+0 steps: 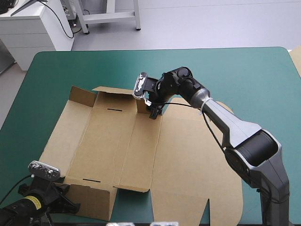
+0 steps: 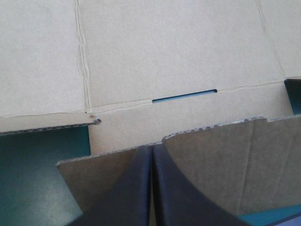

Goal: Fold the box

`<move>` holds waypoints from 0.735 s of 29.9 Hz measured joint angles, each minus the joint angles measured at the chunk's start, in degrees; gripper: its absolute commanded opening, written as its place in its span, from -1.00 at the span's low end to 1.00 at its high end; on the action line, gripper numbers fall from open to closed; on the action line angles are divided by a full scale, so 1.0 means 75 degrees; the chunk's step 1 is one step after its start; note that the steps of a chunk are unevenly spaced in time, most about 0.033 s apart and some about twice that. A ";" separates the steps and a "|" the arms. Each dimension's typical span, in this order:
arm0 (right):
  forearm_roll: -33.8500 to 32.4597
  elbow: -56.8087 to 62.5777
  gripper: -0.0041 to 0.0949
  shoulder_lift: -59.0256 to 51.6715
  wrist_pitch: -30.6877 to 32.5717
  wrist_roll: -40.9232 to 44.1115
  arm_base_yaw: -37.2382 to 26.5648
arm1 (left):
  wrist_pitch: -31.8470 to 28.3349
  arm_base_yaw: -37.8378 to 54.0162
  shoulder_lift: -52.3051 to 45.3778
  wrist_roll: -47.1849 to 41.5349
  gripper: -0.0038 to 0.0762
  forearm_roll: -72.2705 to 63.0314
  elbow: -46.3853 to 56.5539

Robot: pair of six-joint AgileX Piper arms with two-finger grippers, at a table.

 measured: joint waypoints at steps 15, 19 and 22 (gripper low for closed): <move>-0.0592 0.0000 -0.57 -0.0848 0.0242 0.1072 0.0014 | -0.0010 0.0000 0.0000 0.0000 -0.92 0.0000 0.0000; -0.0922 0.0000 -0.82 -0.1259 0.0653 0.1519 0.0014 | -0.0010 0.0000 0.0000 0.0000 -0.92 0.0000 0.0000; -0.1032 0.0000 -0.96 -0.1568 0.0984 0.1809 0.0014 | -0.0010 0.0000 0.0000 0.0000 -0.92 0.0000 0.0000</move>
